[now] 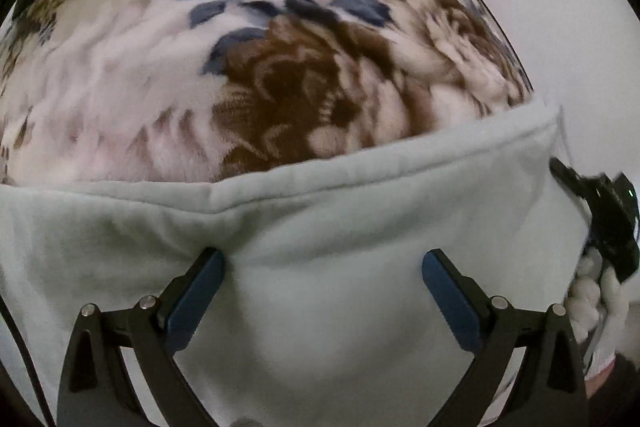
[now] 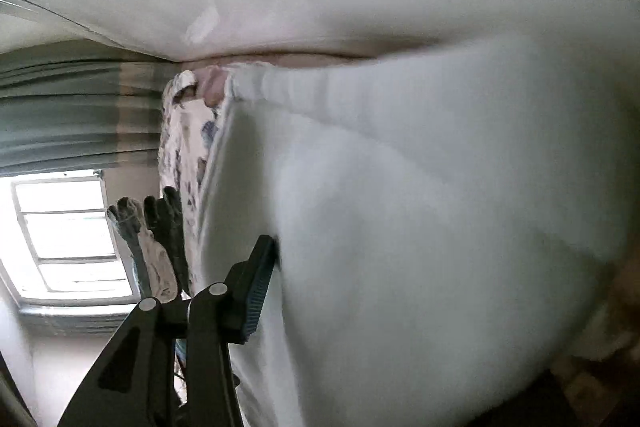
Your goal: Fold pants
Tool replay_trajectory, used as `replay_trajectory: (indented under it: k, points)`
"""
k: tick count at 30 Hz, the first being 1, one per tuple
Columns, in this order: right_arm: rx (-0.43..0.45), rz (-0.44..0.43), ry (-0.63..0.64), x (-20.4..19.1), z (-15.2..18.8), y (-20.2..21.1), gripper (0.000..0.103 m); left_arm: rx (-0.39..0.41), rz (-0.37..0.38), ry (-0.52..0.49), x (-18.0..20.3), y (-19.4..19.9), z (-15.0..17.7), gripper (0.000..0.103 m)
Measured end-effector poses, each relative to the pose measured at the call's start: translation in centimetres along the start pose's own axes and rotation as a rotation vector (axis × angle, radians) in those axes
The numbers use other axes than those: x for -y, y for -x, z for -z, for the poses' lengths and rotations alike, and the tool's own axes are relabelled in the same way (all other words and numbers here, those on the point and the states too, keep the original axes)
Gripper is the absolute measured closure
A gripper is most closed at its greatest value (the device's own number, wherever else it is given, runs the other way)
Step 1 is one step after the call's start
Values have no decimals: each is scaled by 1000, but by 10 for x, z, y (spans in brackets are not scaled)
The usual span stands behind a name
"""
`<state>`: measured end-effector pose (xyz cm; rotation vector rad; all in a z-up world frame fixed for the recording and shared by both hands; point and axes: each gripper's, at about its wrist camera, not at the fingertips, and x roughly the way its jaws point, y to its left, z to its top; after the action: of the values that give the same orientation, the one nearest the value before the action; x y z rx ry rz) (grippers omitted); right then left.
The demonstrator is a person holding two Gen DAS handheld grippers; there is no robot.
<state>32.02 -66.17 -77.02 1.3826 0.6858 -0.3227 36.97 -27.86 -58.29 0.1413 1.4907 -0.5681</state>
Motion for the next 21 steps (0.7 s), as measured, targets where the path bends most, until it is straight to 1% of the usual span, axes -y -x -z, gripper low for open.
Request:
replay_trajectory:
  k: [1, 3, 4, 5, 6, 7, 8, 9, 10, 11, 12, 13, 14, 15, 16, 17, 19, 20, 21]
  points:
    - [33, 24, 26, -7, 0, 6, 83, 1, -7, 27, -2, -4, -1, 0]
    - [119, 91, 84, -22, 7, 29, 83, 11, -24, 59, -3, -12, -5, 0]
    - [129, 117, 113, -26, 10, 35, 83, 19, -46, 71, -1, -14, -4, 0]
    - [113, 120, 106, -20, 12, 44, 83, 28, -68, 73, 0, -17, -4, 0]
    - [93, 122, 84, -15, 11, 39, 83, 20, -90, 67, 4, -21, -5, 0]
    - [74, 120, 72, -11, 9, 36, 78, -1, -108, 60, 6, -24, -7, 0]
    - [47, 110, 61, -7, 6, 31, 67, -14, -112, 59, 9, -27, -11, 0]
    - [17, 103, 44, -3, 3, 23, 59, -21, -106, 56, 10, -20, -12, 0]
    - [-8, 78, 33, 0, 1, 16, 53, -7, -93, 54, 10, -11, -13, 0]
    - [-13, 75, 48, 0, 5, 17, 55, 8, -80, 59, 10, -4, -13, 0]
    - [0, 100, 85, -7, 6, 15, 62, 28, -58, 72, 6, 7, -10, 0]
    - [16, 140, 138, -15, 8, 10, 81, 44, -62, 84, 3, 18, -9, 0]
    - [29, 185, 189, -24, 10, 8, 83, 60, -77, 97, -4, 26, -5, 0]
    - [70, 236, 220, -32, 11, 13, 84, 68, -83, 116, -14, 36, -1, 0]
    - [106, 262, 231, -35, 12, 21, 84, 73, -88, 138, -24, 45, 4, 0]
    - [137, 297, 230, -33, 13, 28, 84, 78, -110, 159, -37, 51, 10, 0]
    - [133, 310, 212, -25, 11, 33, 84, 76, -150, 175, -57, 52, 18, 0]
    - [124, 320, 211, -25, 12, 31, 84, 75, -172, 186, -67, 51, 23, 0]
    - [133, 326, 229, -32, 16, 32, 84, 74, -184, 198, -77, 56, 27, 0]
